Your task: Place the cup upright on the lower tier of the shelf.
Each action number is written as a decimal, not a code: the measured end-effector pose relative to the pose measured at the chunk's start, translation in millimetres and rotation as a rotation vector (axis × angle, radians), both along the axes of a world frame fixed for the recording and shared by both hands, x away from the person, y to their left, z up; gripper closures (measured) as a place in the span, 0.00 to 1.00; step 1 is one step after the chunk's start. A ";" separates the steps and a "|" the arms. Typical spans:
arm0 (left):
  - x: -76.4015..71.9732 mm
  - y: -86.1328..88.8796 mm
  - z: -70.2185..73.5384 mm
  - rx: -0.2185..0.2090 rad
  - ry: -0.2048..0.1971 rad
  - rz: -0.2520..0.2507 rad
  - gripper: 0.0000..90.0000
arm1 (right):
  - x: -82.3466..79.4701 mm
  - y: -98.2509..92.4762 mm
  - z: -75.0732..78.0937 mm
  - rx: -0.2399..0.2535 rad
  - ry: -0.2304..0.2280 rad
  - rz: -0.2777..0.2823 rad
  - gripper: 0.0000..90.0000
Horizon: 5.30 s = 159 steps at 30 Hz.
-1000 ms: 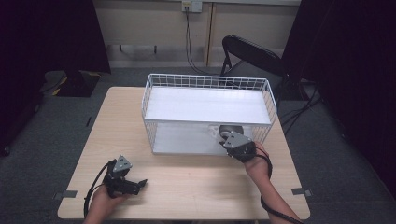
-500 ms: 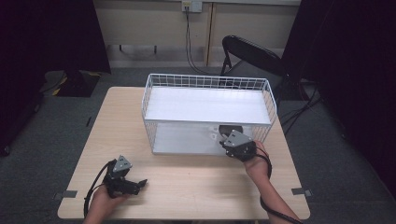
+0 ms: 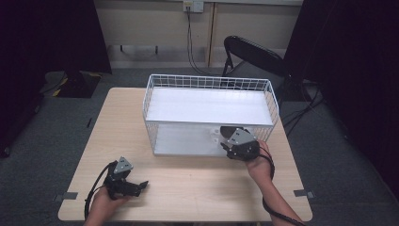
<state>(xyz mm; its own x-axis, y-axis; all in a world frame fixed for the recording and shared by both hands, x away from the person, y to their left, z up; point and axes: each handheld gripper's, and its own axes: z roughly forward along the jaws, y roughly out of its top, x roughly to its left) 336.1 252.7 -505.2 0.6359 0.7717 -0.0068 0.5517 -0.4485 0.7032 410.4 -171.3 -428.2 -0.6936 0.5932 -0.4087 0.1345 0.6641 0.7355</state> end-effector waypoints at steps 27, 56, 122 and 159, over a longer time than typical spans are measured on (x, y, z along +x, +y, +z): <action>0.3 -0.2 0.0 -0.003 0.003 -0.001 0.00 | -21.6 -15.2 15.5 0.087 0.077 0.037 0.22; 0.3 -0.3 0.1 -0.004 0.004 -0.002 0.00 | -48.5 -49.0 -13.4 0.147 0.177 0.040 0.21; 0.2 -0.3 0.1 -0.004 0.004 -0.001 0.00 | -76.5 -116.6 -52.6 0.197 0.276 -0.041 0.21; 0.3 -0.3 0.0 -0.004 0.005 -0.001 0.00 | -84.8 -137.4 -64.4 0.175 0.325 -0.074 0.21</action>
<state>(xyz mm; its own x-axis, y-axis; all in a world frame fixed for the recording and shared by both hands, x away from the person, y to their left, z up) 336.4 252.4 -505.1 0.6370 0.7707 -0.0129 0.5542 -0.4463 0.7026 325.6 -308.7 -492.6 -0.7233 0.6877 -0.0625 0.4220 0.5118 0.7483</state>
